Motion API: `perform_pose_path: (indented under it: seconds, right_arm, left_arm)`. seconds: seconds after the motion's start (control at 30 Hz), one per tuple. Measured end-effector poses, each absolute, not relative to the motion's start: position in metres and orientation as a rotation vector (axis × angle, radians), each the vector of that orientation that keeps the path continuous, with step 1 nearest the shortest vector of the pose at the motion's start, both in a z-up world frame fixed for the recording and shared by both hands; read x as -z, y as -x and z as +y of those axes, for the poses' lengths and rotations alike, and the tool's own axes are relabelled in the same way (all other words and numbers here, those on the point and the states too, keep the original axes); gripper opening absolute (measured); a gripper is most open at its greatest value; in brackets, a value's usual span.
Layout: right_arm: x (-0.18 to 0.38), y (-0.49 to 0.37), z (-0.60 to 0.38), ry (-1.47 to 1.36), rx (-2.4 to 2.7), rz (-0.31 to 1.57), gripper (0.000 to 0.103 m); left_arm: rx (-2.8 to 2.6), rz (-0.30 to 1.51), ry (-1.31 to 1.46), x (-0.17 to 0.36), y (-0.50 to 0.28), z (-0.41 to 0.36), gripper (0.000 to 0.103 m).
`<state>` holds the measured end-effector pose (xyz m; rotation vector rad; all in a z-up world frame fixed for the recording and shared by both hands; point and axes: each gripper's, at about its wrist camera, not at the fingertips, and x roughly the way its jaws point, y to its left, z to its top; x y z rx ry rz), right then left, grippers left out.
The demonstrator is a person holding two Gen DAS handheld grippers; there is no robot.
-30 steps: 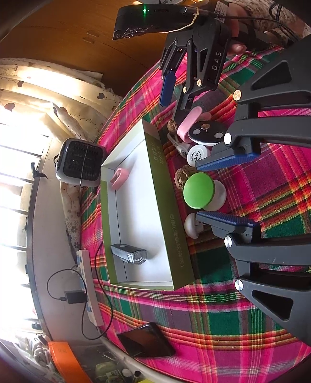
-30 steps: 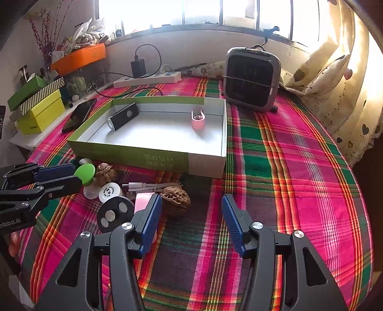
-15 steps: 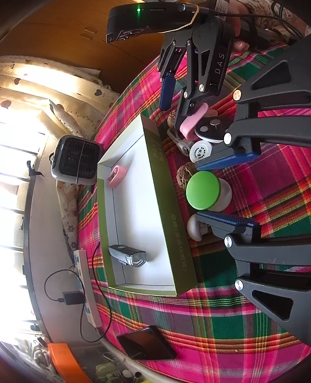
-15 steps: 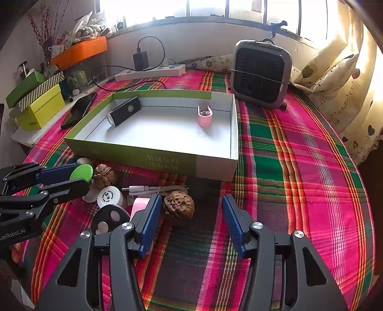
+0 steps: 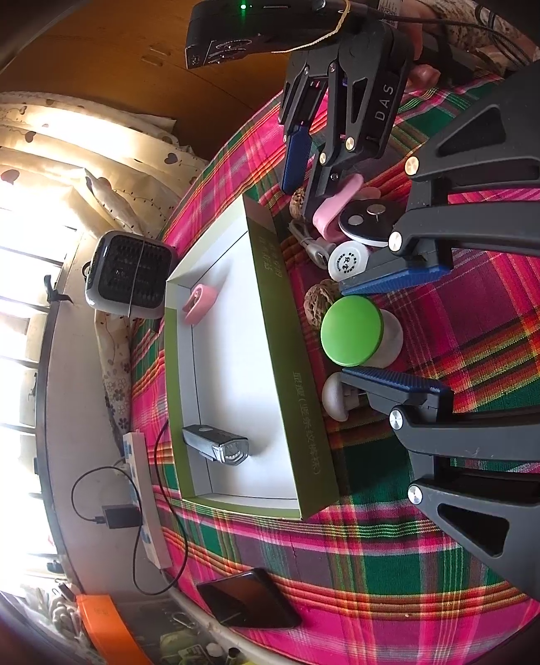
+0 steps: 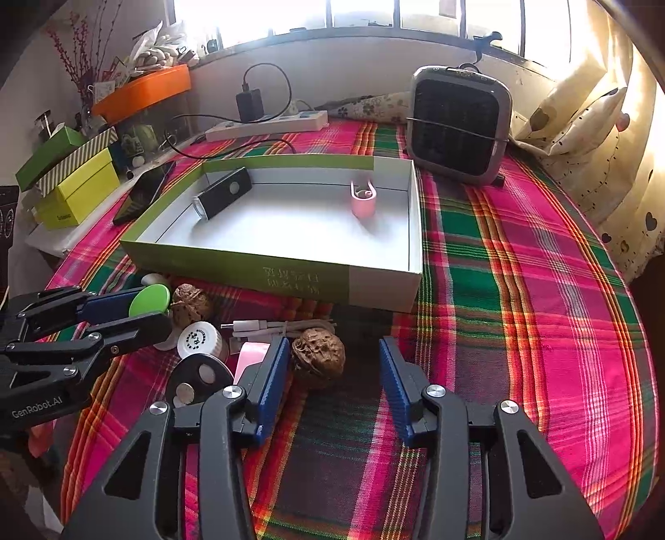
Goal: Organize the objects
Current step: 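Grasp the green mushroom-shaped stand with the left tool while the right tool grasps a walnut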
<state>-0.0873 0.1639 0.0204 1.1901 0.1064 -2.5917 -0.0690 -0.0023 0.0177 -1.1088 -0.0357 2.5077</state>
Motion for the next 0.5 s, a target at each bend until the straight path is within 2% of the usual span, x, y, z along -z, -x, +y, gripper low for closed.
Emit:
perform_pose_path:
  seconds: [0.13,0.23,0.5]
  right_arm:
    - [-0.0208,0.0859,0.1608,-1.181,2.578,0.118,0.033]
    - [-0.0212,0.0846,0.1589,-1.174,2.572,0.127,0.029]
    - [-0.0212,0.0842,0.1591,-1.173,2.572,0.124,0.028]
  left_arm:
    - [-2.513,-0.038,1.106,-0.0185,0.069,-0.0029,0.031]
    - [-2.517,-0.06,1.106,-0.0192,0.0702,-0.0058,0.031]
    - [-2.523,-0.074,1.102,-0.02,0.0699,-0.0076,0.031]
